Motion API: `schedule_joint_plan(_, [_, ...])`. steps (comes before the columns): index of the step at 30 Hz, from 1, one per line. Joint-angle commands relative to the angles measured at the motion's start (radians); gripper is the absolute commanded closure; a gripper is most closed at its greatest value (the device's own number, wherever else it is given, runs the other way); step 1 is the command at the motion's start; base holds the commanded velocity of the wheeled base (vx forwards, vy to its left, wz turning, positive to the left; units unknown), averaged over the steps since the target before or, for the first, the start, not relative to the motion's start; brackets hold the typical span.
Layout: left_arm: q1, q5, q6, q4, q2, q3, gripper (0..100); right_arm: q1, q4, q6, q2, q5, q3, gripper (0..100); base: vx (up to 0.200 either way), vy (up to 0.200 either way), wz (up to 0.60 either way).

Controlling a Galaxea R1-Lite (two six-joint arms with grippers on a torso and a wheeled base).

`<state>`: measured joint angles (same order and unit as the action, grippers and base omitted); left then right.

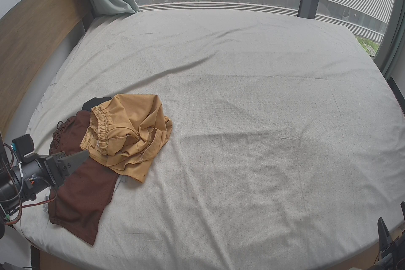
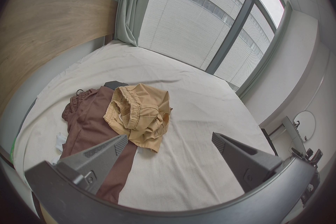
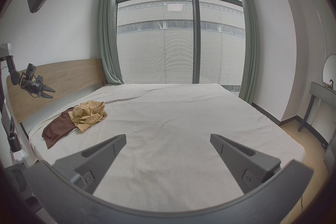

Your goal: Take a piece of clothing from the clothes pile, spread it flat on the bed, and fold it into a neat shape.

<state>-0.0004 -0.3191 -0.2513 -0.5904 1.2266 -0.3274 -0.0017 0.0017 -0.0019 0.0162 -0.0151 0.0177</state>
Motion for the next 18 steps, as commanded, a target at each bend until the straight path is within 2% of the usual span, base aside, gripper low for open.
schedule_joint_plan(1, [0.011,0.0,0.0,-0.086,0.136,0.007,0,0.0,0.0,-0.001,-0.009,0.0,-0.016,0,0.0,0.0,0.0])
schedule_joint_plan(7, [0.034,-0.032,-0.003,-0.289,0.243,0.036,0,0.002,0.0,0.0,-0.009,0.0,-0.016,0,0.0,0.0,0.0])
schedule_joint_plan(10, [0.04,-0.028,-0.006,-0.322,0.289,0.021,0,0.002,0.0,0.0,-0.009,0.0,-0.016,0,0.0,0.0,0.0])
schedule_joint_plan(13, [0.082,-0.041,0.0,-0.341,0.356,0.015,0,0.002,0.0,0.0,-0.009,0.0,-0.016,0,0.0,0.0,0.0])
schedule_joint_plan(18, [0.099,-0.087,-0.006,-0.393,0.418,0.007,0,0.0,0.0,0.0,-0.009,0.0,-0.016,0,0.0,0.0,0.0])
